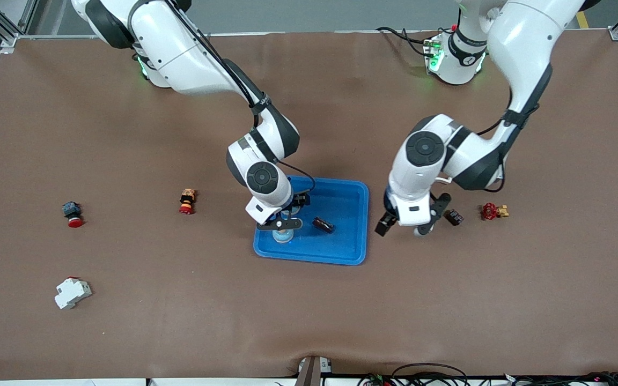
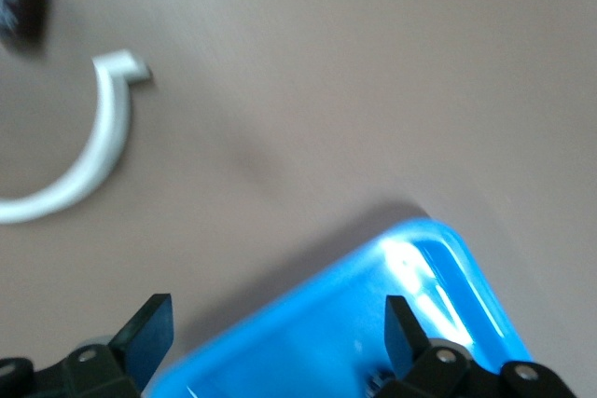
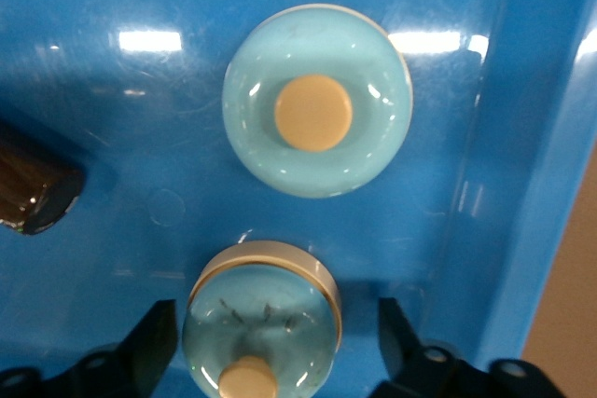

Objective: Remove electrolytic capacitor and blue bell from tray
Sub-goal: 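Set the capacitor down beside the red-gold part and open the left gripper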

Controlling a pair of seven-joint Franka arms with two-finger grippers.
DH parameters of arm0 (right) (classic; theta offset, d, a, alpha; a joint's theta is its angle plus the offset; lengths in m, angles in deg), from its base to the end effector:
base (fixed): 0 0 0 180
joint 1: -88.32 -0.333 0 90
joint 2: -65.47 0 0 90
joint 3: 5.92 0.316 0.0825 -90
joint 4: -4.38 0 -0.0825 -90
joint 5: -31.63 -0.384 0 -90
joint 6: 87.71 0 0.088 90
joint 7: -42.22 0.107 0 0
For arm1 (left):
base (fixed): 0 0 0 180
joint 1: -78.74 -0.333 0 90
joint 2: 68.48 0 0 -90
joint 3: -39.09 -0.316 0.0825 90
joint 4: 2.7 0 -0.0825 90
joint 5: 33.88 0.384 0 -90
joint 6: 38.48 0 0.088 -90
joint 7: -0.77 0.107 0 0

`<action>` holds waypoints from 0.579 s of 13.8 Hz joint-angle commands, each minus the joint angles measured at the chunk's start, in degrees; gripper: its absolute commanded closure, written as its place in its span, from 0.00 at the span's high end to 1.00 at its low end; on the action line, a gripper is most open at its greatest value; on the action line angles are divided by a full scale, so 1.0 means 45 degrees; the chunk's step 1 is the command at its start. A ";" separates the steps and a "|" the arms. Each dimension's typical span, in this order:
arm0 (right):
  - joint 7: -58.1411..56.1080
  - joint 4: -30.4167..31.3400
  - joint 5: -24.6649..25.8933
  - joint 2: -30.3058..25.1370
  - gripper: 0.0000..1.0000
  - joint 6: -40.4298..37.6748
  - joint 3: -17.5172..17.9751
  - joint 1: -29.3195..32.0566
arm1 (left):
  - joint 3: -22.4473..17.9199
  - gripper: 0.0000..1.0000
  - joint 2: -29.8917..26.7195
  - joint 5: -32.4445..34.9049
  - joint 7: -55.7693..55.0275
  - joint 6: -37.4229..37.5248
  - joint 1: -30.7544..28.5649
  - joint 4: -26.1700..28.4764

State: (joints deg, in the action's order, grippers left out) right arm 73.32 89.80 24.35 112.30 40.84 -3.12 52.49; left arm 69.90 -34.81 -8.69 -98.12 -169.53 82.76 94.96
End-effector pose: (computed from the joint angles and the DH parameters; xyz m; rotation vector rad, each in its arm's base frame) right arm 0.5541 0.4405 0.1803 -3.0626 -0.0531 0.1975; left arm 0.5858 -0.3443 0.2975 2.7449 1.3766 0.1417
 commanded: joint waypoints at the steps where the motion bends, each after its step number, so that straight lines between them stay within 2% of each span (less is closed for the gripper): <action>1: 0.0199 -0.0174 0.0211 0.0083 0.51 0.0045 -0.0077 -0.0123 | 0.0066 1.00 0.1499 -0.0246 -0.0640 -0.0173 0.0510 -0.1484; 3: 0.0140 -0.0251 0.0211 0.0083 0.16 0.0026 -0.0077 -0.0123 | 0.0047 0.98 0.1813 -0.0285 -0.1321 -0.1167 0.0959 -0.1526; 4: 0.0140 -0.0271 0.0192 0.0064 0.12 0.0025 -0.0077 -0.0123 | 0.0047 0.94 0.2027 -0.0286 -0.1634 -0.1539 0.1058 -0.1545; 7: 0.0062 -0.0562 0.0153 -0.0130 0.12 -0.0228 -0.0077 0.0033 | 0.0028 0.87 0.2691 -0.0208 -0.2514 -0.3062 0.1330 -0.1584; 8: 0.0023 -0.0700 0.0153 -0.0267 0.12 -0.0789 -0.0077 0.0092 | -0.0011 0.85 0.2887 -0.0188 -0.2613 -0.3337 0.1584 -0.1642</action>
State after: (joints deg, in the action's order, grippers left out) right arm 73.30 88.49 24.36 112.25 40.56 -3.37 52.46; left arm 69.98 -24.17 -9.08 -107.78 -181.52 88.19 89.16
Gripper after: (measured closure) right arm 0.322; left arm 0.119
